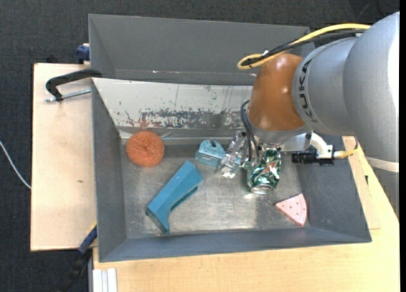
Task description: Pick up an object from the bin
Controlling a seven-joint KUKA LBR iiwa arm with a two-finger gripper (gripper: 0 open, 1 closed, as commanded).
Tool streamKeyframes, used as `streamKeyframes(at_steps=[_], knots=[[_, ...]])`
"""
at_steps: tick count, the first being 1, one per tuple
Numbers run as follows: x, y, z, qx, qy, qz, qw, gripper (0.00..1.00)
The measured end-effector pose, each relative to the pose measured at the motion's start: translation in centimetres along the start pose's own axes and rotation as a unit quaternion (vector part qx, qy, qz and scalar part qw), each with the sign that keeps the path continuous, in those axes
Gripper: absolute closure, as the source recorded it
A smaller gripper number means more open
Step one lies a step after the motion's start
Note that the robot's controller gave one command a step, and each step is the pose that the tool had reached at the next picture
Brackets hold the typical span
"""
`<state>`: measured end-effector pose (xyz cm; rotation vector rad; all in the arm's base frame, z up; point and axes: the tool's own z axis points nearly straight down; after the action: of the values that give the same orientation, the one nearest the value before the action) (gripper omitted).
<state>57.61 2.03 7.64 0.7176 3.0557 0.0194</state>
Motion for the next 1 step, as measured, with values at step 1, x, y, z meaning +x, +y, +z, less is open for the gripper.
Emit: streamKeyframes(at_steps=[1], knots=[[0.11, -0.08, -0.33, 0.002, 0.0005, 0.0, 1.0, 1.0]])
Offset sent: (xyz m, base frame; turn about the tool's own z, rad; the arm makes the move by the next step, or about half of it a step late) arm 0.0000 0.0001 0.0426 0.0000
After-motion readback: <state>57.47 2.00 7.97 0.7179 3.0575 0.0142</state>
